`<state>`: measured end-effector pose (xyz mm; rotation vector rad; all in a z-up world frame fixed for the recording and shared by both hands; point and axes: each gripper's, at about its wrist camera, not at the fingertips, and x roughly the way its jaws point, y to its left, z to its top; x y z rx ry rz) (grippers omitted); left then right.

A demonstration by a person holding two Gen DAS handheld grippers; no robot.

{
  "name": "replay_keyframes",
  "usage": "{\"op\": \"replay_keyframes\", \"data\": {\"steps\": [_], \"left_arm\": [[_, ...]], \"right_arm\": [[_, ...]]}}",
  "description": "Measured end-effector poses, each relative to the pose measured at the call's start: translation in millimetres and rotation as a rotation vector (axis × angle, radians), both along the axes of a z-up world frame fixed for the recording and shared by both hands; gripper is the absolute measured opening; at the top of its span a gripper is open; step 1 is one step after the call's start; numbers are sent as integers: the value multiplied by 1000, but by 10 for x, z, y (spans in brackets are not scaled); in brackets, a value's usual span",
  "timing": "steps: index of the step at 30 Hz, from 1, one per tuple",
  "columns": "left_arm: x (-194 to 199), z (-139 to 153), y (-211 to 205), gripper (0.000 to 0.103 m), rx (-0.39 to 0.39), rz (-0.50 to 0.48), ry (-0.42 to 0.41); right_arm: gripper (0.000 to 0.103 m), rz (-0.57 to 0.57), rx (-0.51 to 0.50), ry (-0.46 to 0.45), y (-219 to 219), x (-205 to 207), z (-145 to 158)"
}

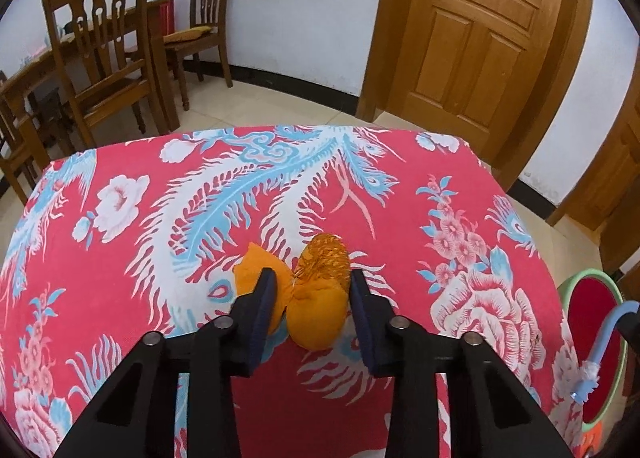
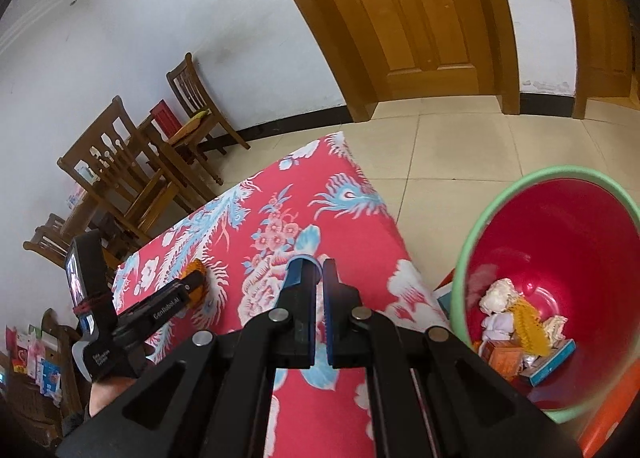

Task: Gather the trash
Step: 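Grasp the orange bow with the left gripper while the right grasps the blue plastic piece, then carry the orange bow and blue piece over the bucket and open both grippers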

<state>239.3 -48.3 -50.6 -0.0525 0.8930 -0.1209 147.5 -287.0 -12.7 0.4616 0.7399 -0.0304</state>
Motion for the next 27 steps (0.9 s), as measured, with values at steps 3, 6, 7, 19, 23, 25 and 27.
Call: {"op": "replay_keyframes", "data": {"steps": [3,6,7,19,23,25,27], "left_arm": [[-41,55,-20,20,-17,-14,-4],[-114,113,-58,18,-30,-33,-17],[-133,125,-65,17,-36,-37,-19],[-597,549,-171,16,-146,-117,-90],[-742,650,-282,16,-163,-155,-105],[-805,685,-362,17,-171,-177,-110],[-856,703,-444,16,-177,-198,-112]], "right_arm": [[5,-17,0,-4,-79,-93,10],[5,-39,-3,-6,-161,-187,27],[5,-45,0,-6,-191,-211,29],[5,-110,12,-22,-462,-558,67],[5,-131,19,-26,-550,-657,66],[5,-142,18,-27,-593,-701,67],[5,-151,19,-28,-644,-744,64]]}}
